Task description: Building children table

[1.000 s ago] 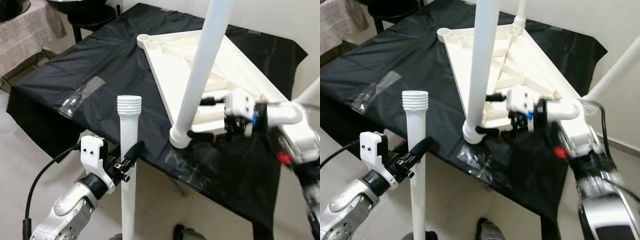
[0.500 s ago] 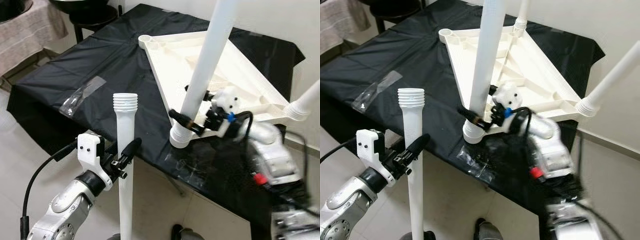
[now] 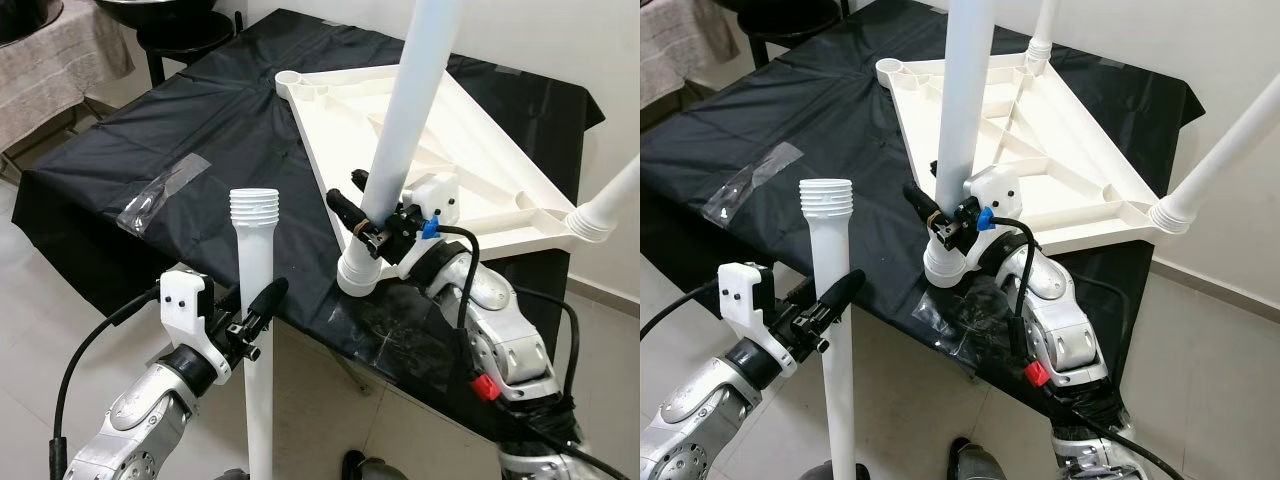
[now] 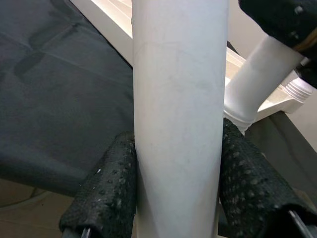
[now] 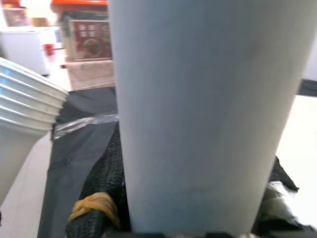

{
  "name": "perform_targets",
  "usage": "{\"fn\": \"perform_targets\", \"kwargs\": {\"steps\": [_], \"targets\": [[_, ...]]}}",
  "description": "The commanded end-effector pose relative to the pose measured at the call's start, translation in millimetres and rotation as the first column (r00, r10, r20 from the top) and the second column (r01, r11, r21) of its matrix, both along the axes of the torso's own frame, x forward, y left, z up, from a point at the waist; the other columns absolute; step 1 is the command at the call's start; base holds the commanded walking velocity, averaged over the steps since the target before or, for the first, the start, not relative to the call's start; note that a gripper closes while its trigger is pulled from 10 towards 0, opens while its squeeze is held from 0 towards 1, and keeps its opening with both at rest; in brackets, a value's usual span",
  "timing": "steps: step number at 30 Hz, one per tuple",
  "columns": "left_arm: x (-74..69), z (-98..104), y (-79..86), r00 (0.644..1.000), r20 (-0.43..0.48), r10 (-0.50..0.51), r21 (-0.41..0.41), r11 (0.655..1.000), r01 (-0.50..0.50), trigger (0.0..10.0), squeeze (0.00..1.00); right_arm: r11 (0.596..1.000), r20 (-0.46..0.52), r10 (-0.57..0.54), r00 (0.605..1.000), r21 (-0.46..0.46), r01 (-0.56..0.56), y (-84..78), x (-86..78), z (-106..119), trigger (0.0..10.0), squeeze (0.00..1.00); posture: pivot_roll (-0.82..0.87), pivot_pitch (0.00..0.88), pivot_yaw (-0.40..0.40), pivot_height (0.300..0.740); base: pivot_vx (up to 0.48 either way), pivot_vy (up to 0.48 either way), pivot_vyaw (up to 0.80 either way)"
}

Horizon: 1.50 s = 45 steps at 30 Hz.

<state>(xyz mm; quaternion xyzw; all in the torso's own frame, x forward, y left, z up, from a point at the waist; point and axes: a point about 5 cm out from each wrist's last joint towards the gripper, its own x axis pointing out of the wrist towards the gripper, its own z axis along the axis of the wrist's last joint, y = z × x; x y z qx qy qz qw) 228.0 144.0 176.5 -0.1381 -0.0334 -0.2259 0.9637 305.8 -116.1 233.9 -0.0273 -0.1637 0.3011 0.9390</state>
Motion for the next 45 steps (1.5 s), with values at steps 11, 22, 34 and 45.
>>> {"fn": "perform_targets", "kwargs": {"steps": [11,22,34,45], "targets": [[-1.8,-1,-0.3,1.000,0.001,-0.010,-0.004,1.000,0.010,10.0,0.00,0.935,-0.058,-0.347,0.936,-0.106,0.339,-54.0,-3.6,-17,0.0,0.00,-0.03,0.207,-0.048,0.740,0.000,0.000,0.00],[-1.0,-2,-0.2,1.000,-0.002,-0.017,-0.004,1.000,0.017,10.0,0.00,0.806,-0.022,-0.583,0.812,-0.139,0.575,-110.7,-8.2,-5,0.0,0.00,-0.04,0.208,-0.038,0.740,0.000,0.000,0.00],[-1.0,-1,1.1,1.000,-0.003,-0.015,0.000,1.000,0.015,10.0,0.00,0.673,0.012,-0.733,0.680,-0.132,0.728,-143.0,-5.6,6,10.0,0.00,-0.03,0.211,-0.039,0.740,0.000,0.000,0.00],[-0.9,0,-1.3,1.000,-0.002,-0.023,-0.006,1.000,0.023,10.0,0.00,0.800,0.018,-0.596,0.803,-0.067,0.596,-125.4,-22.7,5,10.0,1.00,-0.04,0.219,-0.034,0.740,0.000,0.000,0.00]]}}
